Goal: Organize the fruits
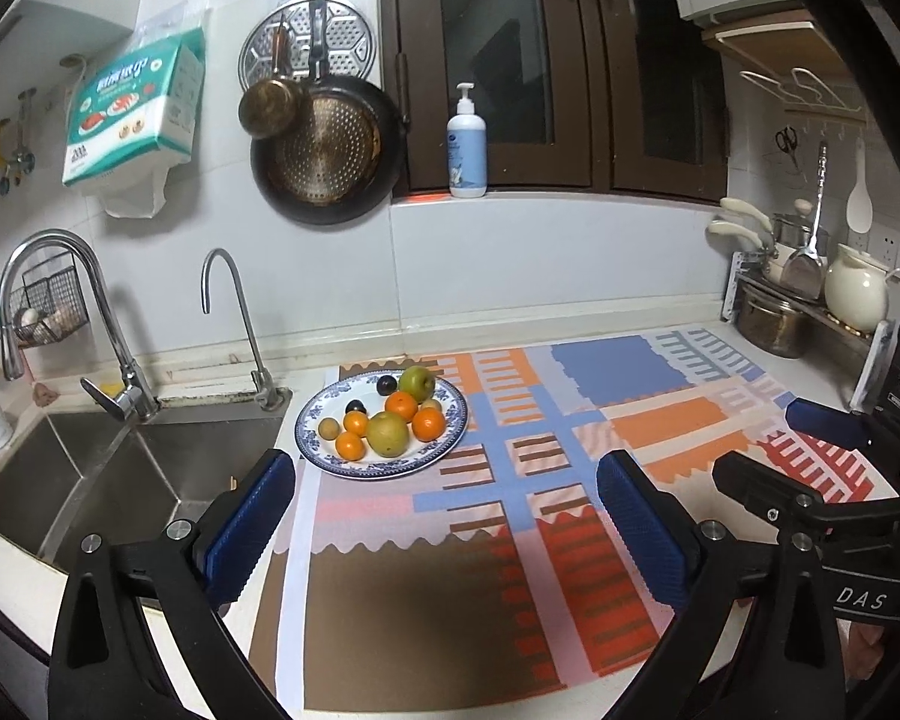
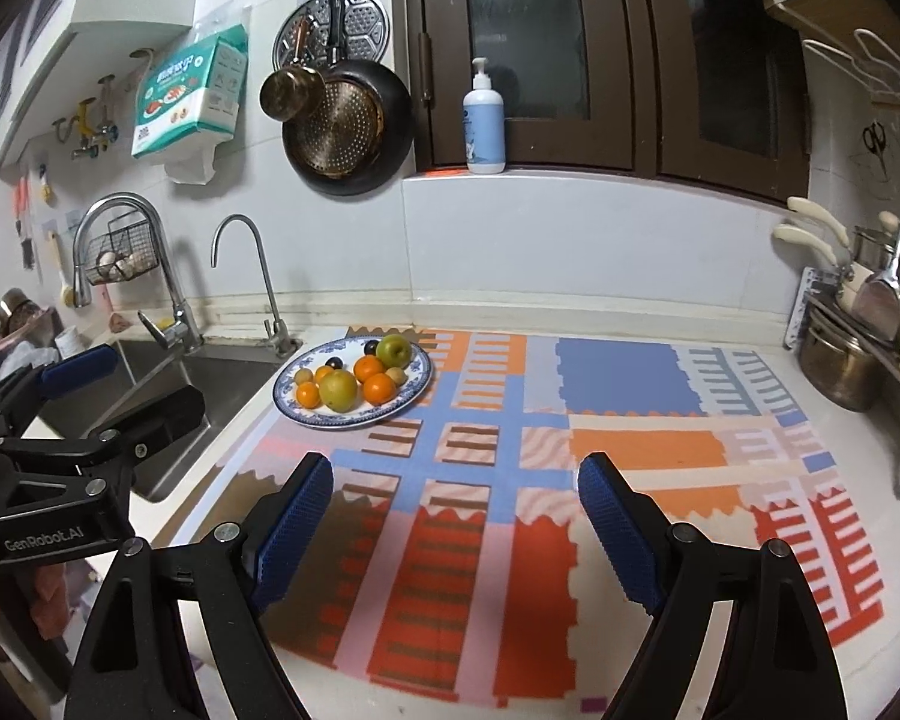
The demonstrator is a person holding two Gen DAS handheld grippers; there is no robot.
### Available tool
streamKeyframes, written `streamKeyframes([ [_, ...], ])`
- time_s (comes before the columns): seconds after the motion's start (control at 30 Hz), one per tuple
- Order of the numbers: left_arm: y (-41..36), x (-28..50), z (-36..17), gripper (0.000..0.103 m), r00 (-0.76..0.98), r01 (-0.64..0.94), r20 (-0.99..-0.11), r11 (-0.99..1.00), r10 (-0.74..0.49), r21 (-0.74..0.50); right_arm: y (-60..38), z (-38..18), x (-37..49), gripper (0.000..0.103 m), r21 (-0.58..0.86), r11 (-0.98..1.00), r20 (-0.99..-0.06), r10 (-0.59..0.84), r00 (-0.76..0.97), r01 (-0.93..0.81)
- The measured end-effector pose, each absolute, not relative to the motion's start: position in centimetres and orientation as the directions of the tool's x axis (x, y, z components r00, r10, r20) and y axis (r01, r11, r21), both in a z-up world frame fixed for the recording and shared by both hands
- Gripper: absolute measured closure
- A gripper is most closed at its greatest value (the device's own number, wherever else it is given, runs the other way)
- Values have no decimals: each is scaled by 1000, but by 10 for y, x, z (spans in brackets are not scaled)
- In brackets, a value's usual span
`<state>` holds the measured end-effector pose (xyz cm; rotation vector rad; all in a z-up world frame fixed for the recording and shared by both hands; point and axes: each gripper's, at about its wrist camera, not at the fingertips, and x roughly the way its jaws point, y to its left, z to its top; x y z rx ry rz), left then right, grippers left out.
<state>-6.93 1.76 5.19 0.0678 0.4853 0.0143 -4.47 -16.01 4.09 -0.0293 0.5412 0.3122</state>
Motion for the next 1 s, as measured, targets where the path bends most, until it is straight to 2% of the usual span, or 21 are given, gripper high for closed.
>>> streamKeyframes([
  [1.0, -5, -115, 57, 0, 893, 10, -449, 997, 26, 77, -191, 56, -96, 18, 50, 962, -463, 261, 847, -269],
])
